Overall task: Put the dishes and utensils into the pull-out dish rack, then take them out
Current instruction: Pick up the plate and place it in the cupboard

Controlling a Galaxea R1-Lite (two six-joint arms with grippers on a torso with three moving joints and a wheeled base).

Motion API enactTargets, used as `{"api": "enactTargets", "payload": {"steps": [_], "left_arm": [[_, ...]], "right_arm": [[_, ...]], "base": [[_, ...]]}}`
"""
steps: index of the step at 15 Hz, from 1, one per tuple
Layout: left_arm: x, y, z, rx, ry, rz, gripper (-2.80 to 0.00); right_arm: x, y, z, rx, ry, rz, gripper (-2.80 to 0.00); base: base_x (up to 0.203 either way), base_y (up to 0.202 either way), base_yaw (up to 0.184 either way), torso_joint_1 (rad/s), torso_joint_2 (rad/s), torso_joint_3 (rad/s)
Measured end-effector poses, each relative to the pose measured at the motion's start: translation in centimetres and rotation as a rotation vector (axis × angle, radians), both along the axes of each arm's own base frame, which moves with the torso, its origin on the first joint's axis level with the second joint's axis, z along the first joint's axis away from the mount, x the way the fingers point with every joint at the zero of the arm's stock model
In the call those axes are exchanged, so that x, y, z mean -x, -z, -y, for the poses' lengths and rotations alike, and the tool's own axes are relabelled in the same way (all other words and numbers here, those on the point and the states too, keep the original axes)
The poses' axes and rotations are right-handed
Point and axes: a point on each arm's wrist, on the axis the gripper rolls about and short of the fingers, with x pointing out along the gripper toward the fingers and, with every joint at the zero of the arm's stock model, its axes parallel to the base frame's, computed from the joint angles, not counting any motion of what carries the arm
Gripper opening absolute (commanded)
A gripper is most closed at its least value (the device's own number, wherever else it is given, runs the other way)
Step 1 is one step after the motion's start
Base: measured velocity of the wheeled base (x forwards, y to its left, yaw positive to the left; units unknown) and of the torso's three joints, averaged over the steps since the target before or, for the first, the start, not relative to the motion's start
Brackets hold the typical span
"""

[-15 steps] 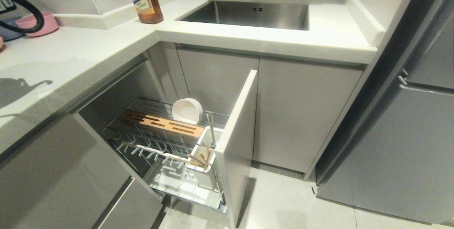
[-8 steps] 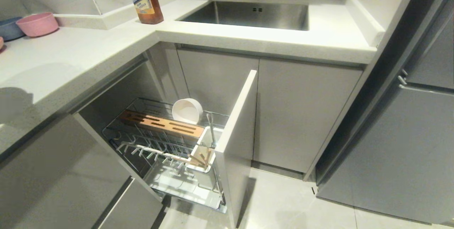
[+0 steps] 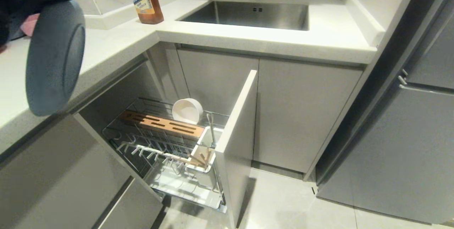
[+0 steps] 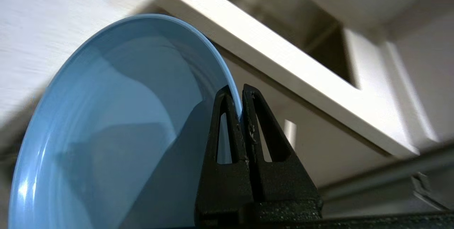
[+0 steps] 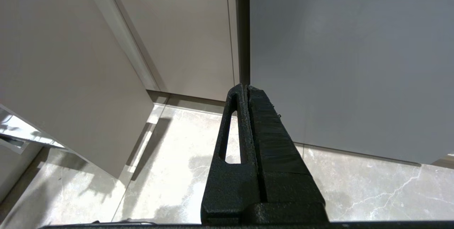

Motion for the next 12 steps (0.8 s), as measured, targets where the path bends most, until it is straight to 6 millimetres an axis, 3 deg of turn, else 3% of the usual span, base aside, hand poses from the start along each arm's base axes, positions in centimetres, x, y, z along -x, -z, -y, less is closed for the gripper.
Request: {"api": "enactTargets", "payload": {"steps": [5,7,12], "left_arm": [[-0.8,2.8,3.9,0.034,0.139,0.030,-2.80],[-1.8,3.7,5.6,0.086,0.084,0.029,-2.80],[-4.9,8.5,8.5,0.302,-0.138,0.047,-2.80]], "right_arm": [[0.0,0.0,0.0,0.000,0.000,0.000,-2.80],[0.0,0.0,0.0,0.000,0.000,0.000,-2.80],[0.0,0.0,0.0,0.000,0.000,0.000,-2.80]], "base": [[0.000,0.000,0.000,0.000,0.00,0.000],[0.000,0.000,0.000,0.000,0.00,0.000],[0.000,0.000,0.000,0.000,0.00,0.000]]}}
